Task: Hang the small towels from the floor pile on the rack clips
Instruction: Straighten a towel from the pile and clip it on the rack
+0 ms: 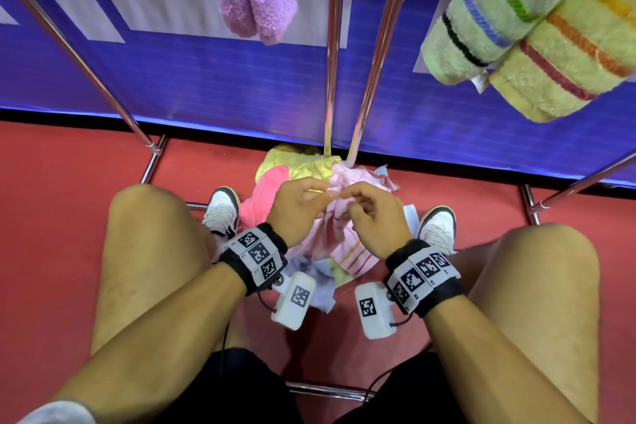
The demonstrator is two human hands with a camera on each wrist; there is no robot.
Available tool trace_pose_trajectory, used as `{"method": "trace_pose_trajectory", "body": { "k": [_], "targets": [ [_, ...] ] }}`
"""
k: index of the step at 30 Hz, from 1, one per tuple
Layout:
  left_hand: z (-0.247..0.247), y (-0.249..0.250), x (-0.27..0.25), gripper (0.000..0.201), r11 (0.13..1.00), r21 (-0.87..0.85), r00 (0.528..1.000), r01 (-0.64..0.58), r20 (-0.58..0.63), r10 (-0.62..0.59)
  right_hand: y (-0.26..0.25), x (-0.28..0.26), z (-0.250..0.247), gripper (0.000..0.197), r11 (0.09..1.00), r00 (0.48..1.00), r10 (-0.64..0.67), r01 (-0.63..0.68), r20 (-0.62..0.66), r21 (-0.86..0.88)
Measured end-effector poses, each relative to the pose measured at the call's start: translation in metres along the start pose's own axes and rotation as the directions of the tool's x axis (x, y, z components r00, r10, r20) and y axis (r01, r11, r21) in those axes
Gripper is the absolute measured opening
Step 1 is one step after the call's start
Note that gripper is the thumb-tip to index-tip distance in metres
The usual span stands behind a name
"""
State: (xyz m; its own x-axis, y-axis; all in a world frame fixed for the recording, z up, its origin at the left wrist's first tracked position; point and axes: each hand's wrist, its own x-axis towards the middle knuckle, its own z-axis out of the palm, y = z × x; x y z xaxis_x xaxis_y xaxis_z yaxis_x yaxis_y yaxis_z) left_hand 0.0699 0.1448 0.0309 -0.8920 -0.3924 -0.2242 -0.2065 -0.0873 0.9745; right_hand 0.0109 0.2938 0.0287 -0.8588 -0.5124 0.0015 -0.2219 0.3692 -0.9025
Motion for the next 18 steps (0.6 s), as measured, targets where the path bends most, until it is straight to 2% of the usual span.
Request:
{"method": "trace_pose_trajectory", "body": {
  "k": [3,8,13,15,18],
  "targets": [
    [-0.0019,-0.0014,0.0018,0.010,1.000,-0.011,1.000,-0.007,0.008,0.007,0.0004,-0.0003,-0.0006,0.041,1.000,1.000,0.009,-0.009,0.030,0.006],
    [-0.0055,-0.0053,0.0039,0.013,1.000,0.025,0.996,-0.016,0.089,0.013,0.0039,0.0012,-0.0035,0.017,0.999,0.998,-0.028,0.031,0.065,-0.045],
    [-0.0069,-0.0016,0.0005,0.015,0.999,0.033,0.972,-0.030,0.235,0.021,0.0034,0.0015,-0.0068,0.008,0.984,0.992,-0.122,0.123,0.020,-0.127],
    [-0.0077,-0.0029,0.0008,0.014,0.997,0.062,0.973,-0.056,0.229,0.040,0.0043,0.0024,-0.0065,0.007,0.973,0.983,-0.183,0.178,-0.018,-0.148],
    [-0.0086,-0.0090,0.0039,0.015,0.992,0.100,0.988,-0.071,0.145,0.056,0.0060,0.0040,-0.0057,0.005,0.974,0.983,-0.180,0.173,-0.033,-0.146]
  ]
}}
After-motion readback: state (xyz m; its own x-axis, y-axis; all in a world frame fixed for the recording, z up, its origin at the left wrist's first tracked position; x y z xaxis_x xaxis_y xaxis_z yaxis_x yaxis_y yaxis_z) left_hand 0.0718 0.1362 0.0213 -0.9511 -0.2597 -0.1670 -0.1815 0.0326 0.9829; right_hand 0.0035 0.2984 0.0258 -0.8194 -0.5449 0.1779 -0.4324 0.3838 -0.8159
